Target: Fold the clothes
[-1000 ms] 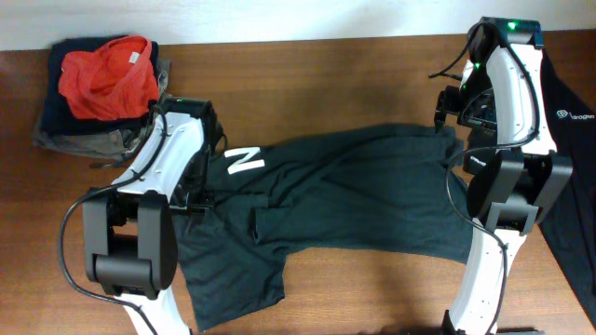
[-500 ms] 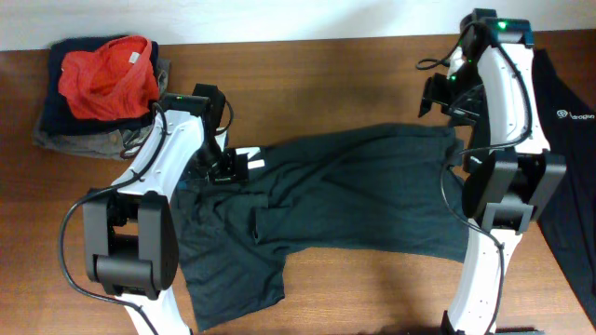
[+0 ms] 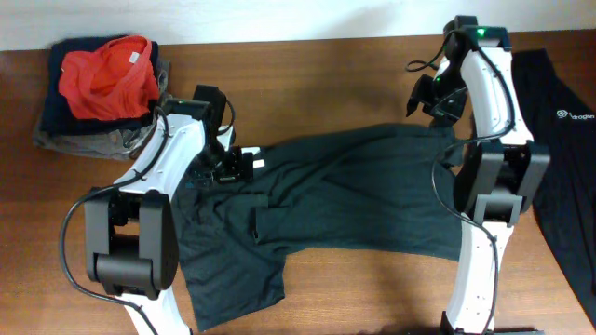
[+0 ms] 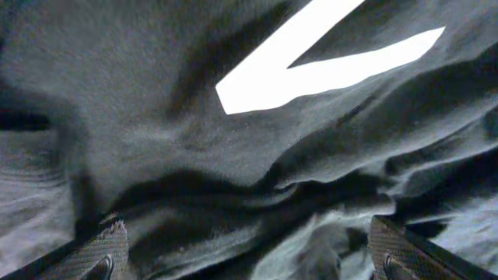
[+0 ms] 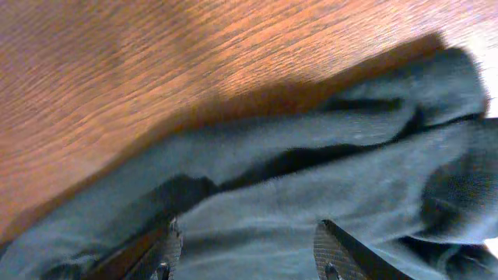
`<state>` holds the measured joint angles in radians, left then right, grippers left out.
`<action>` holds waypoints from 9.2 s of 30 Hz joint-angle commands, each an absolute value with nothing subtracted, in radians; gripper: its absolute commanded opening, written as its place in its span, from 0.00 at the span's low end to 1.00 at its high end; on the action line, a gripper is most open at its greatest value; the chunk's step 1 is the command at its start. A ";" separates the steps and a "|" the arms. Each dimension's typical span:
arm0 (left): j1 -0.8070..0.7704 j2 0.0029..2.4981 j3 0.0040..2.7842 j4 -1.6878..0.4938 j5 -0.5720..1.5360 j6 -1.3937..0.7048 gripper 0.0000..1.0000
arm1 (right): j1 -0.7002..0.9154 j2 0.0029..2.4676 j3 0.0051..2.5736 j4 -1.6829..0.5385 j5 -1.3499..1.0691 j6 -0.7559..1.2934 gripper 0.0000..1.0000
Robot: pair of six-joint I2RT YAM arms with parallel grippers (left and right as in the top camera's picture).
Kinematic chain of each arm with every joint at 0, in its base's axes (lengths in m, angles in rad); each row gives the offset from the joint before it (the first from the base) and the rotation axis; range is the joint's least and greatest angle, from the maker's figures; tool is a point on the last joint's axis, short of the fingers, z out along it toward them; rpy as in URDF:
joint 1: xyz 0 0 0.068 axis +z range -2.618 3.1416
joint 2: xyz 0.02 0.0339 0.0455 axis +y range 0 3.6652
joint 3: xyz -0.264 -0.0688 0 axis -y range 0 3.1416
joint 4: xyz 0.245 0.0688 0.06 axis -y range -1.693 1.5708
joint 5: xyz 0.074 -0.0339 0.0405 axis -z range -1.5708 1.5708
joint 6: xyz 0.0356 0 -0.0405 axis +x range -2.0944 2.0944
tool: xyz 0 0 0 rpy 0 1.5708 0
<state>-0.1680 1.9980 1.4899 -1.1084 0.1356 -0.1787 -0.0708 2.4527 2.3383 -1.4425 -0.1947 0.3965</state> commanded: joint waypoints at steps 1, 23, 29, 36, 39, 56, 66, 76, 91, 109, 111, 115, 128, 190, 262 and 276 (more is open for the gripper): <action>-0.170 1.984 1.455 -1.097 0.154 -0.163 0.98 | -0.027 2.474 2.327 -1.430 -0.210 0.485 0.60; -0.170 1.984 1.439 -1.096 0.154 -0.163 0.98 | 0.074 2.514 2.243 -1.409 -0.120 0.796 0.59; -0.170 1.984 1.439 -1.096 0.154 -0.163 0.98 | 0.073 2.514 2.193 -1.393 -0.119 0.795 0.57; -0.170 1.984 1.439 -1.097 0.153 -0.163 0.94 | 0.072 2.512 2.192 -1.402 -0.052 0.794 0.41; -0.170 1.984 1.439 -1.094 0.153 -0.163 0.81 | 0.071 2.511 2.192 -1.426 -0.009 0.794 0.38; -0.170 1.984 1.439 -1.068 0.150 -0.163 0.61 | 0.070 2.442 2.194 -1.517 0.118 0.767 0.04; -0.169 1.984 1.439 -1.062 0.123 -0.163 0.56 | 0.072 2.373 2.194 -1.623 0.174 0.767 0.04; -0.169 1.984 1.439 -1.062 0.123 -0.163 0.56 | 0.089 2.341 2.181 -1.700 0.176 0.692 0.05; -0.169 1.984 1.439 -1.063 0.123 -0.163 0.56 | 0.104 2.341 2.019 -1.700 0.237 0.692 0.14; -0.169 1.984 1.439 -1.062 0.109 -0.163 0.56 | -0.082 2.348 2.059 -1.571 0.155 0.619 0.70; -0.169 1.984 1.439 -1.062 0.109 -0.163 0.56 | -0.114 2.352 2.058 -1.536 0.103 0.584 0.70; -0.169 1.984 1.439 -1.062 0.109 -0.163 0.56 | -0.148 2.352 2.058 -1.489 0.051 0.572 0.70; -0.169 1.984 1.439 -1.062 0.108 -0.163 0.56 | -0.155 2.349 2.075 -1.401 -0.083 0.493 0.65; -0.169 1.984 1.439 -1.057 0.108 -0.162 0.56 | -0.159 2.377 2.013 -1.366 0.016 0.514 0.04; -0.169 1.984 1.439 -1.055 0.108 -0.162 0.56 | -0.114 2.396 2.020 -1.342 0.065 0.553 0.05; -0.169 1.984 1.439 -1.048 0.108 -0.162 0.56 | -0.115 2.344 2.089 -1.569 0.249 0.559 0.04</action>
